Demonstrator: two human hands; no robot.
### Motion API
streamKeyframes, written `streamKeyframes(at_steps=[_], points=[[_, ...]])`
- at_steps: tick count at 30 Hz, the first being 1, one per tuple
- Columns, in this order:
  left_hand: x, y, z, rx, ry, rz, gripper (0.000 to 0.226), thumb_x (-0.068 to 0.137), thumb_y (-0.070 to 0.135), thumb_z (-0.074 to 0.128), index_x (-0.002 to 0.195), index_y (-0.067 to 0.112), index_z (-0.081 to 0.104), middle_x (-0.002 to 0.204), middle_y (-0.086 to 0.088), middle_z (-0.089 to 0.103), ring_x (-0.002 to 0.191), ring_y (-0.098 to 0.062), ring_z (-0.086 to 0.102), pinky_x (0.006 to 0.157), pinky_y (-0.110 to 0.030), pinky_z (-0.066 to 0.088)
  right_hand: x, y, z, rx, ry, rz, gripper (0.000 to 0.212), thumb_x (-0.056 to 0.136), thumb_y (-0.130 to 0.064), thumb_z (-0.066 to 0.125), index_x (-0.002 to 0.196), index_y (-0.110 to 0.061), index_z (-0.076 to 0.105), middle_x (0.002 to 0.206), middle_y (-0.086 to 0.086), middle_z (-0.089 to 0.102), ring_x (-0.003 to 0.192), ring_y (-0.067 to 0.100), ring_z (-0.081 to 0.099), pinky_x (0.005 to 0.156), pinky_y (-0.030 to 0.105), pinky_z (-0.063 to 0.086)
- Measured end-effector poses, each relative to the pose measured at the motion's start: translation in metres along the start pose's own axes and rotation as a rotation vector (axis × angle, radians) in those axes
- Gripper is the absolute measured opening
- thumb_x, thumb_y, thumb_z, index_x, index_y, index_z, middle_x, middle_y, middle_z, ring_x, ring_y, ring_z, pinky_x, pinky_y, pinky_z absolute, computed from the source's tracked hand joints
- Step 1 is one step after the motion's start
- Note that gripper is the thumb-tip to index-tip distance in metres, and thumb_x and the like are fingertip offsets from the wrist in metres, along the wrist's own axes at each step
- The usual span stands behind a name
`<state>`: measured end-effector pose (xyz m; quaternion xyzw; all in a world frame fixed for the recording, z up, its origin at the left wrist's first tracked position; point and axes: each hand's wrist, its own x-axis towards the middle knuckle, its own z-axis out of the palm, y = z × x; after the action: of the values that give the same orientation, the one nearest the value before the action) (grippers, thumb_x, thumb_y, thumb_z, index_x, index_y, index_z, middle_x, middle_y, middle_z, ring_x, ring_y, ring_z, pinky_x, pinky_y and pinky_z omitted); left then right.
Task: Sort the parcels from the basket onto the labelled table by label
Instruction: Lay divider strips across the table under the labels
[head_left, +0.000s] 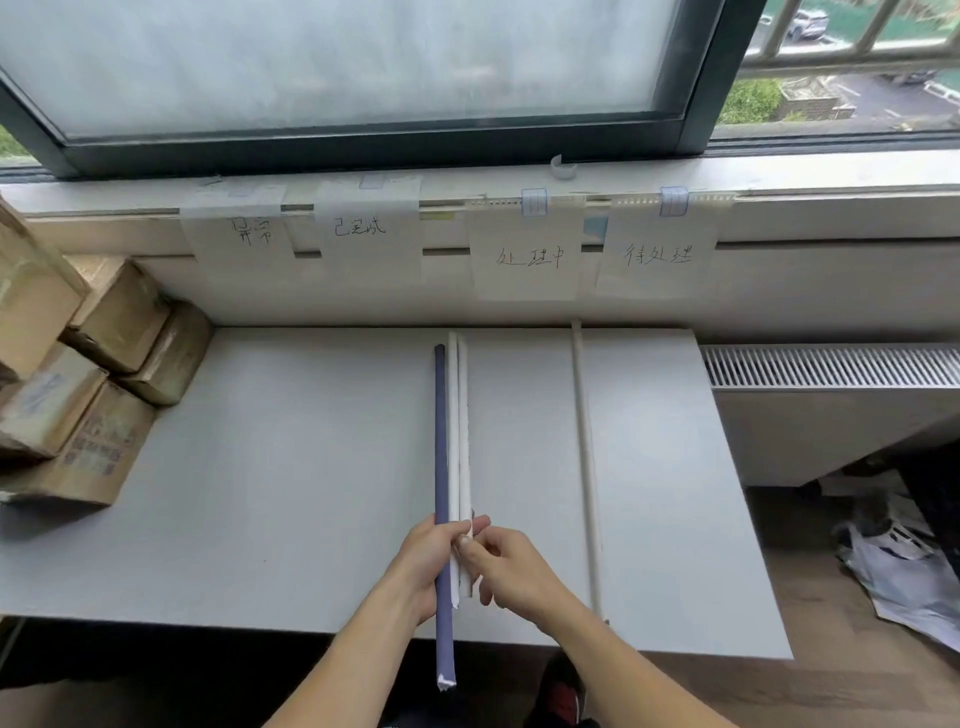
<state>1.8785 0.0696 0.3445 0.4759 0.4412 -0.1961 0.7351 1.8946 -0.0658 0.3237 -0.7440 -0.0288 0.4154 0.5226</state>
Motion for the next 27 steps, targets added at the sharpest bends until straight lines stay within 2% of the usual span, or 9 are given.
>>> streamKeyframes(at_steps=[3,6,9,11,14,18,24,27], points=[[0.004,0.002,-0.022,0.005,-0.005,-0.005,0.022,0.104,0.007,0.054,0.123,0.001,0.063,0.11,-0.007,0.079,0.096,-0.03,0.077,0.07,-0.042,0.061,0.008,-0.007,0.024,0.083,0.047,0.047,0.026,0.103,-0.032,0.055,0.094,-0.009,0.061,0.073,0.0,0.064,0.057,0.012,0.058,0.052,0.021,0.041],[0.01,0.006,-0.048,0.117,0.021,0.049,0.021,0.103,0.006,0.055,0.12,0.004,0.066,0.112,-0.013,0.075,0.091,-0.027,0.074,0.063,-0.035,0.061,0.018,-0.012,0.05,0.082,0.147,0.079,0.021,0.103,-0.025,0.055,0.09,-0.009,0.059,0.064,0.001,0.064,0.052,0.01,0.055,0.052,0.022,0.042],[0.025,0.005,-0.083,0.162,0.049,0.075,0.016,0.102,0.006,0.059,0.117,0.011,0.06,0.123,-0.017,0.066,0.11,-0.026,0.067,0.088,-0.046,0.062,0.023,-0.008,0.074,-0.075,0.256,0.122,0.023,0.102,-0.031,0.055,0.089,-0.012,0.059,0.064,0.001,0.067,0.055,0.009,0.059,0.059,0.024,0.047],[0.033,0.01,-0.106,0.169,0.046,0.078,0.017,0.102,0.006,0.059,0.118,0.012,0.057,0.126,-0.019,0.062,0.114,-0.026,0.064,0.096,-0.048,0.059,0.028,-0.003,0.085,-0.181,0.316,0.155,0.023,0.101,-0.033,0.055,0.086,-0.016,0.056,0.068,-0.002,0.067,0.061,0.01,0.063,0.063,0.027,0.051],[0.042,0.017,-0.133,0.222,0.025,0.075,0.024,0.102,0.01,0.059,0.126,0.011,0.054,0.124,-0.017,0.064,0.112,-0.023,0.065,0.099,-0.045,0.057,0.037,-0.004,0.094,-0.269,0.398,0.196,0.026,0.1,-0.038,0.055,0.081,-0.02,0.052,0.076,-0.002,0.065,0.075,0.02,0.068,0.074,0.035,0.054],[0.05,0.02,-0.157,0.283,0.015,0.056,0.021,0.101,0.009,0.062,0.121,0.011,0.056,0.119,-0.015,0.069,0.109,-0.021,0.07,0.102,-0.041,0.055,0.049,-0.005,0.105,-0.349,0.46,0.247,0.03,0.104,-0.039,0.047,0.083,-0.018,0.05,0.082,-0.001,0.062,0.074,0.017,0.058,0.063,0.031,0.042],[0.061,0.022,-0.162,0.355,0.032,0.075,0.019,0.099,0.007,0.061,0.117,0.009,0.056,0.112,-0.017,0.07,0.105,-0.023,0.071,0.094,-0.034,0.056,0.059,0.002,0.11,-0.411,0.501,0.307,0.03,0.104,-0.04,0.044,0.083,-0.02,0.048,0.083,-0.001,0.061,0.075,0.019,0.056,0.063,0.034,0.041],[0.064,0.018,-0.162,0.382,0.044,0.093,0.02,0.098,0.009,0.062,0.117,0.01,0.056,0.112,-0.014,0.07,0.105,-0.022,0.071,0.098,-0.037,0.055,0.062,0.002,0.108,-0.444,0.496,0.312,0.03,0.105,-0.039,0.041,0.085,-0.018,0.051,0.085,-0.001,0.061,0.076,0.019,0.057,0.062,0.034,0.041]])
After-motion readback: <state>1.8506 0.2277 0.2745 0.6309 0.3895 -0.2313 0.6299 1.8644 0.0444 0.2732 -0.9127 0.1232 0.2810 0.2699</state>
